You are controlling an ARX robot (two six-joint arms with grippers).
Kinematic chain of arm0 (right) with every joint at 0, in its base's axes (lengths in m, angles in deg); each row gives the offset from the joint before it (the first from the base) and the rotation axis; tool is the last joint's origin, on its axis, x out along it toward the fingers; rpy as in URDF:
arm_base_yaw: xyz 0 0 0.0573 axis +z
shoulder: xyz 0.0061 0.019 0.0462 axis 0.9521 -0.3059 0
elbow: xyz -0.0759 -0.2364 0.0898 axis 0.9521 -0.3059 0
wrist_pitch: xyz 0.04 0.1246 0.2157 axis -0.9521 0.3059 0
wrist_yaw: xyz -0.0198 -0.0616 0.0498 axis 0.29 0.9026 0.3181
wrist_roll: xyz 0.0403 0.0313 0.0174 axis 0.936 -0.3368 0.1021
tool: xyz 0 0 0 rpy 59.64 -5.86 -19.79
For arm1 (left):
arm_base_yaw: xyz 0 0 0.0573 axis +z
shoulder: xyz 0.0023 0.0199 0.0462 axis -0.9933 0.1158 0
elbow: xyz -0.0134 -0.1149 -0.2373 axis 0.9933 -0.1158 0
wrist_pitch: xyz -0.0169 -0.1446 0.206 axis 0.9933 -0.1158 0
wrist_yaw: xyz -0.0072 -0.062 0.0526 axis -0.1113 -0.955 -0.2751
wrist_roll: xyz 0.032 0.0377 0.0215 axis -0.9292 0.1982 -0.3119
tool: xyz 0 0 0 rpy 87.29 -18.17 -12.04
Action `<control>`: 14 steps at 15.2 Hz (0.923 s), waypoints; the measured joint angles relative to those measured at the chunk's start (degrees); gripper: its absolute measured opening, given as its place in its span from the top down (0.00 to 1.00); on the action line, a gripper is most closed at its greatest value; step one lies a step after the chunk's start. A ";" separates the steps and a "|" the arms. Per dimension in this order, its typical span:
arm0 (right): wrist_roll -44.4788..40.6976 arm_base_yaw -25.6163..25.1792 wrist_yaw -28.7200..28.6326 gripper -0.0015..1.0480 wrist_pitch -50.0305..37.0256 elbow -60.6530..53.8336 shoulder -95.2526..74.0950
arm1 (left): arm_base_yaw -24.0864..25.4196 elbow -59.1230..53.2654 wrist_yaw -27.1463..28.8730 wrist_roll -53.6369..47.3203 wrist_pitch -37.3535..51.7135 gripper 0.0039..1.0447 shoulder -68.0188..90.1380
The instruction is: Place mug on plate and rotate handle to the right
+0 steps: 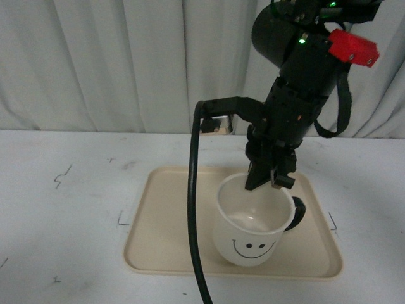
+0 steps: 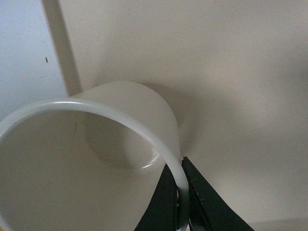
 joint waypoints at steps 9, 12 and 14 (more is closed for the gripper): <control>4.31 1.01 4.81 0.68 3.23 9.84 -7.34 | 0.00 0.00 0.00 0.00 0.02 0.06 0.00; 6.40 1.01 -1.03 0.08 4.79 11.45 -1.53 | 0.00 0.00 -0.02 0.00 0.00 0.06 0.00; 6.99 1.01 -1.44 0.07 4.55 12.92 1.05 | 0.00 0.00 -0.02 0.00 0.00 0.06 0.00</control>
